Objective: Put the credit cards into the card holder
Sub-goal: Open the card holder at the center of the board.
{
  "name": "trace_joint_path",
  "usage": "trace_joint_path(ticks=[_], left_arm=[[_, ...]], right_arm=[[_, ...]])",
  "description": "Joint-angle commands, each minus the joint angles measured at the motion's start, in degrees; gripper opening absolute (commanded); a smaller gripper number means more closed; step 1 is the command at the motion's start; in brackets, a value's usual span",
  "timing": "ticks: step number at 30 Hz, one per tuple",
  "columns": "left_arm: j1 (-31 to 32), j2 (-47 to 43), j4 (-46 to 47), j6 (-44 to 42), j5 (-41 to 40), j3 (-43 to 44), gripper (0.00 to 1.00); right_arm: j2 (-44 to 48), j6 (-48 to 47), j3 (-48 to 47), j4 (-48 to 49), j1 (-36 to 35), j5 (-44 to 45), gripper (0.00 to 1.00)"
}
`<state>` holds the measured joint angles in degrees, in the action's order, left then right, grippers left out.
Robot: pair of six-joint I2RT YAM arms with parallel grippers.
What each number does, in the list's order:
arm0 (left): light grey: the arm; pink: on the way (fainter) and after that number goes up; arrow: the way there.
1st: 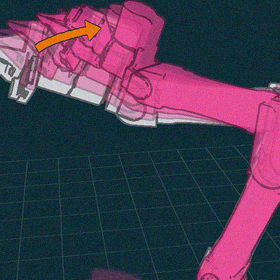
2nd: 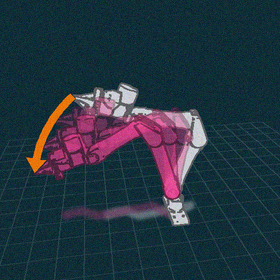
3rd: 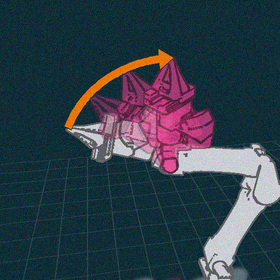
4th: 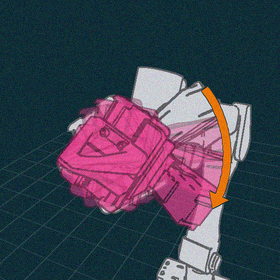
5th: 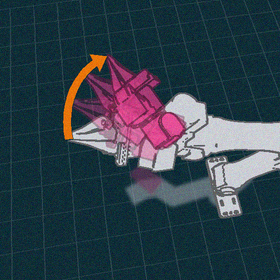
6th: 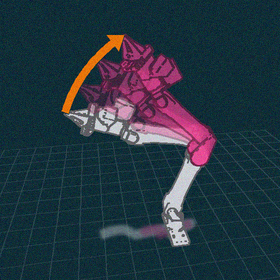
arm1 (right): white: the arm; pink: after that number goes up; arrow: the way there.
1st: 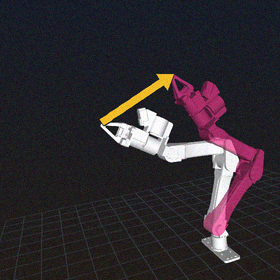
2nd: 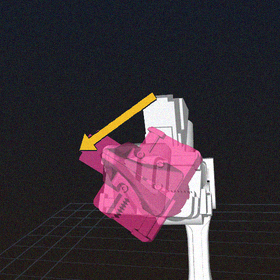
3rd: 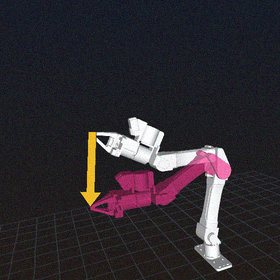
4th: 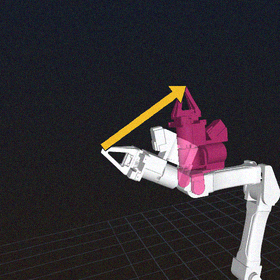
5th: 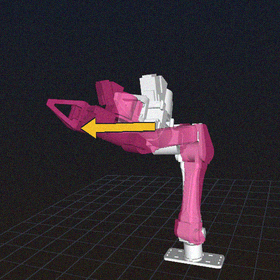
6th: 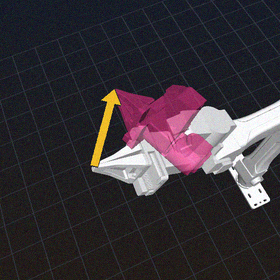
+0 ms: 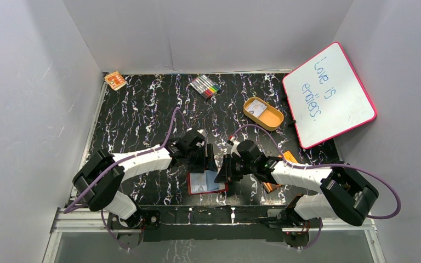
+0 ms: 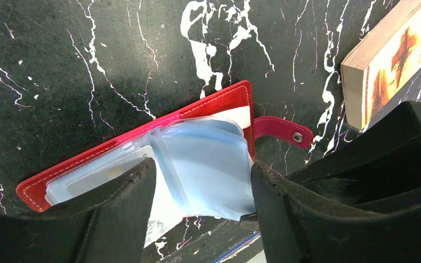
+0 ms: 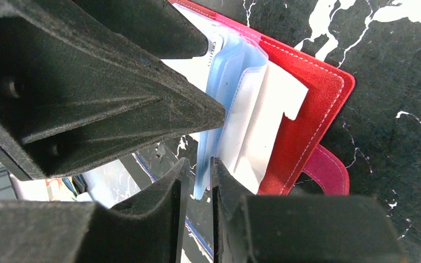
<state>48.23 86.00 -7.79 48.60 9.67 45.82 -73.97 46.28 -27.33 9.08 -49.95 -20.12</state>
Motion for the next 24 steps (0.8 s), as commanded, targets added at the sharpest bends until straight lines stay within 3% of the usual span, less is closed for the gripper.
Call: trace_joint_path(ticks=[1, 8, 19, 24], left_arm=[[0.29, -0.22, -0.87, -1.1, -0.06, 0.85, 0.59], [0.29, -0.19, -0.67, -1.32, -0.66, -0.06, 0.4], [0.29, -0.17, -0.03, -1.62, -0.25, -0.98, 0.0], [0.33, -1.67, 0.49, -1.33, 0.38, -1.59, 0.0]], right_arm=[[0.14, -0.49, -1.68, 2.64, -0.24, -0.84, 0.3], [-0.03, 0.01, -1.24, 4.22, -0.31, -1.71, 0.34], [0.75, 0.73, -0.37, 5.2, -0.25, -1.91, 0.33], [1.86, 1.62, 0.02, 2.37, -0.3, 1.66, 0.34]])
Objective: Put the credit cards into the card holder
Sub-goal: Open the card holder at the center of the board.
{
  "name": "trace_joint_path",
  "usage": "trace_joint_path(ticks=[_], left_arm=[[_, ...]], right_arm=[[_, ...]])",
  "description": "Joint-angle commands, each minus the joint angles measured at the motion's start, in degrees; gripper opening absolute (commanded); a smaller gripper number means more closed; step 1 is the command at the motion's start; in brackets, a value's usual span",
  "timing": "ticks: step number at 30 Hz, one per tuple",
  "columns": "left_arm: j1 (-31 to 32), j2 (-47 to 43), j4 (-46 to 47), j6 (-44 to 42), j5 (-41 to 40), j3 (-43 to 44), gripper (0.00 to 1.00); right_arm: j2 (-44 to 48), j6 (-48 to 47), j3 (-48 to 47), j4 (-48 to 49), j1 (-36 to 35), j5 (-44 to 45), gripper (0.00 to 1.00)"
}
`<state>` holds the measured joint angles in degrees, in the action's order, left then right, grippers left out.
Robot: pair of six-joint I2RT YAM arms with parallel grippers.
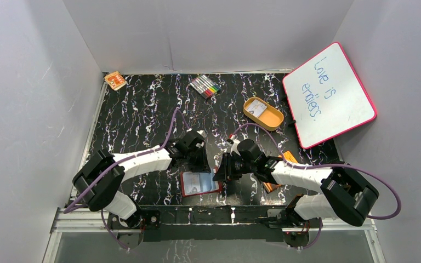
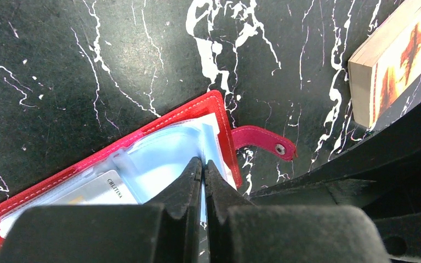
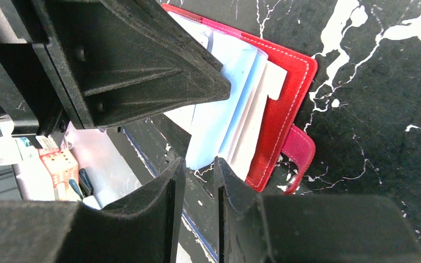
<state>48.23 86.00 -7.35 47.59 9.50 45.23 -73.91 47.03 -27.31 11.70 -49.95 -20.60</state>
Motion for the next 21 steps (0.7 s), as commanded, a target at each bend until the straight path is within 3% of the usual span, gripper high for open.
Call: trace_joint_path(ticks=[1, 5, 9, 13, 15, 21], left_arm=[[0.29, -1.97, 0.02, -0.32, 0.65, -1.1, 0.0], [0.33, -3.33, 0.47, -0.24, 1.21, -1.33, 0.0], [0.35, -4.25, 0.75, -0.6, 0.97, -1.31, 0.02], [0.34, -5.34, -1.25, -1.01, -0.14, -0.76, 0.44], [0.31, -7.24, -2.4, -0.57, -1.24, -0.62, 0.6], [0.3, -17.75, -10.52, -0.02, -7.94, 2.11, 0.81]], right_arm=[[1.53, 0.95, -0.14, -0.43, -0.32, 1.93, 0.34], [-0.54, 1.23, -1.19, 0.31, -0.44, 0.13, 0.34], [1.24, 1.2, -2.13, -2.89, -0.52, 3.77, 0.37], [7.03, 0.32, -3.81, -10.9, -0.51, 12.93, 0.49], [10.07, -0.19, -5.33, -15.93, -0.02, 17.03, 0.53], [14.12, -3.37, -15.21, -29.17, 6.44, 29.96, 0.57]])
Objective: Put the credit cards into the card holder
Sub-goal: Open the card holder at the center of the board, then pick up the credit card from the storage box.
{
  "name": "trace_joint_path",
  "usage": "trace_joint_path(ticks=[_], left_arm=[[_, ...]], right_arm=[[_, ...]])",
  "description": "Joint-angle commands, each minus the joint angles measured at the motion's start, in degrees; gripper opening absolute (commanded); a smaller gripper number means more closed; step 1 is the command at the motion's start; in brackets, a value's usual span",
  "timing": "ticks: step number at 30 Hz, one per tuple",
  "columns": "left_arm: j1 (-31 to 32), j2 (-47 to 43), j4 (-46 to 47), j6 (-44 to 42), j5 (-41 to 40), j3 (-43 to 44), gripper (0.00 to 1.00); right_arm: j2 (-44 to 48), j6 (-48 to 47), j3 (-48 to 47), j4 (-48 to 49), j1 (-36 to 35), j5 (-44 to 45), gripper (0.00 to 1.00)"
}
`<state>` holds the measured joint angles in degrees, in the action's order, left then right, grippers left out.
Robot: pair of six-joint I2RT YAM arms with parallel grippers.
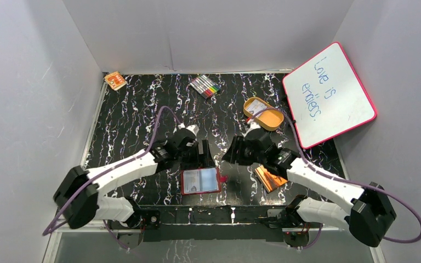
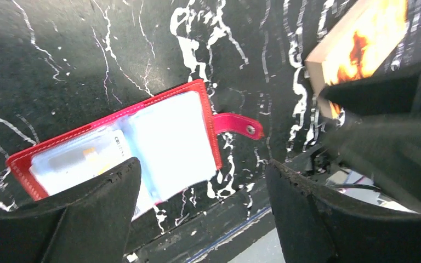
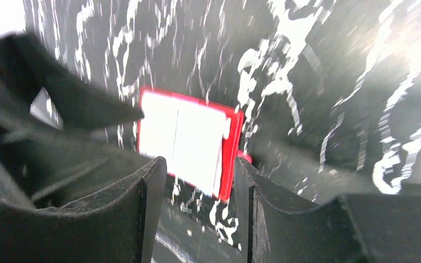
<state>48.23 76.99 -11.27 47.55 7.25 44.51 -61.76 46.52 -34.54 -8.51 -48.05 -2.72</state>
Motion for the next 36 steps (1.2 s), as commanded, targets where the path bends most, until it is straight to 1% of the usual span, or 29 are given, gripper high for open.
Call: trace_joint_path(ticks=[1, 4, 7, 10, 14, 15, 19, 22, 26, 36], left_arm=[[0.3, -11.21, -8.38, 0.16, -8.2, 2.75, 0.84], [0.23, -18.9, -13.26, 0.65, -15.47, 1.09, 0.86], [0.12, -25.29, -16.68, 1.68, -20.43, -1.93, 0.87], [-0.04, -29.55, -18.64, 2.81, -21.53, -4.19, 0.87], [-0.06, -31.87, -20.46, 4.79, -21.33, -5.84, 0.86], [-0.03, -32.35, -20.63, 5.06, -21.31, -6.11, 0.86], [-0.04, -33.7, -20.9, 6.31, -21.07, -7.45, 0.85], [-0.02, -34.31, -20.95, 7.21, -20.79, -8.54, 0.85], [0.01, -34.55, -20.4, 8.23, -20.31, -9.59, 0.85], [-0.06, -32.59, -20.93, 7.37, -21.28, -8.0, 0.85]], right_arm=[[1.62, -3.03, -9.54, -10.25, 6.99, 14.43, 0.58], [-1.24, -1.88, -12.34, -9.15, 17.36, 17.12, 0.63], [-6.44, -1.7, -15.65, -4.63, 23.4, 14.67, 0.65], [-11.94, -1.67, -19.82, -3.17, 26.38, 18.62, 0.67], [-16.53, 1.21, -18.99, 6.29, 32.16, 15.56, 0.68], [-18.1, 1.13, -19.43, 7.41, 32.88, 15.33, 0.68], [-27.45, 0.96, -25.29, 5.4, 35.92, 13.43, 0.69], [-32.15, 1.11, -27.85, 5.42, 37.34, 11.24, 0.71], [-36.64, 1.47, -30.44, 6.03, 37.38, 10.49, 0.73], [-45.42, 5.35, -36.03, 3.05, 37.47, 11.21, 0.73]])
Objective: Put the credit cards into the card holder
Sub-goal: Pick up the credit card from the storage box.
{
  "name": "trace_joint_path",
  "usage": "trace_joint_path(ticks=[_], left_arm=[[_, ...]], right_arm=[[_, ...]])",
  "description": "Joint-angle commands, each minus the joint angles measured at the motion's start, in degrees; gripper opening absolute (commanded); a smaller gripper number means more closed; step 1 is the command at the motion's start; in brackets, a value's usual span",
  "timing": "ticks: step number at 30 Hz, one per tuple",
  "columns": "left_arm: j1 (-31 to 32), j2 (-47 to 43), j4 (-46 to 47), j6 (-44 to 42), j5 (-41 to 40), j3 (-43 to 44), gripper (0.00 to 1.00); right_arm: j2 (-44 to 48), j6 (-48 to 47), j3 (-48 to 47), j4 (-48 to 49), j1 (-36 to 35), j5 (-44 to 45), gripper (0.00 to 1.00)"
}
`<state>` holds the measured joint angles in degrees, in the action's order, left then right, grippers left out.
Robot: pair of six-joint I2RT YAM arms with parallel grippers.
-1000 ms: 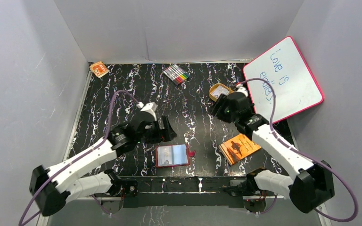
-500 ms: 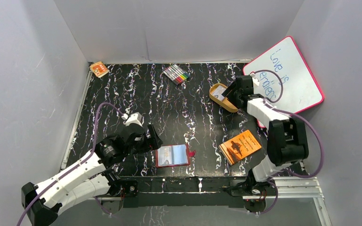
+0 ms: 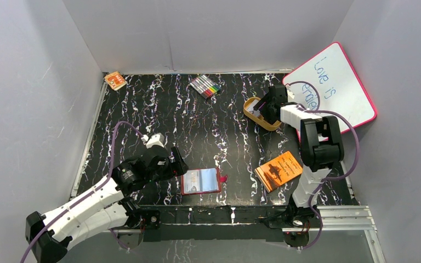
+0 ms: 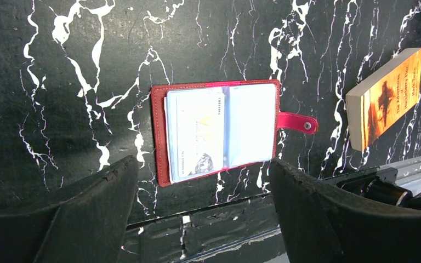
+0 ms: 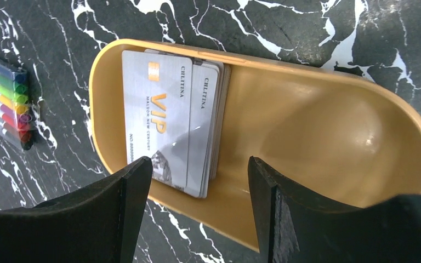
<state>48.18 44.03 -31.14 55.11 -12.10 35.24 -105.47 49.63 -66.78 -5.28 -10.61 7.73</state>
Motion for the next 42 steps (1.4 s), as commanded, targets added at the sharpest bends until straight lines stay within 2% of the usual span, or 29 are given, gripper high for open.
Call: trace_joint_path(ticks=[1, 10, 16, 22, 30, 42], left_arm=[[-0.01, 0.59, -1.17, -0.18, -2.08, 1.37, 0.85], [-0.01, 1.13, -1.38, -0.23, -2.67, 1.58, 0.85], [0.02, 1.11, -1.51, -0.12, -2.49, 1.52, 0.85], [0.05, 1.05, -1.33, 0.43, -2.01, 1.04, 0.85], [-0.01, 1.12, -1.11, 0.64, -1.7, 0.87, 0.85], [-0.02, 2.52, -0.06, 0.35, -1.18, 0.7, 0.85]], right_arm=[[-2.3, 2.5, -4.32, -0.63, 0.0, 1.1, 0.73], [-6.5, 3.84, -8.9, -6.09, -0.02, 3.75, 0.66], [-5.46, 3.95, -6.61, -5.18, 0.03, 3.72, 0.59], [-3.68, 3.9, -4.5, -4.01, -0.01, 3.11, 0.57], [-2.36, 3.37, -2.88, -3.24, 0.09, 3.0, 0.51], [-0.87, 3.56, -0.79, -0.95, 0.33, 2.38, 0.31]])
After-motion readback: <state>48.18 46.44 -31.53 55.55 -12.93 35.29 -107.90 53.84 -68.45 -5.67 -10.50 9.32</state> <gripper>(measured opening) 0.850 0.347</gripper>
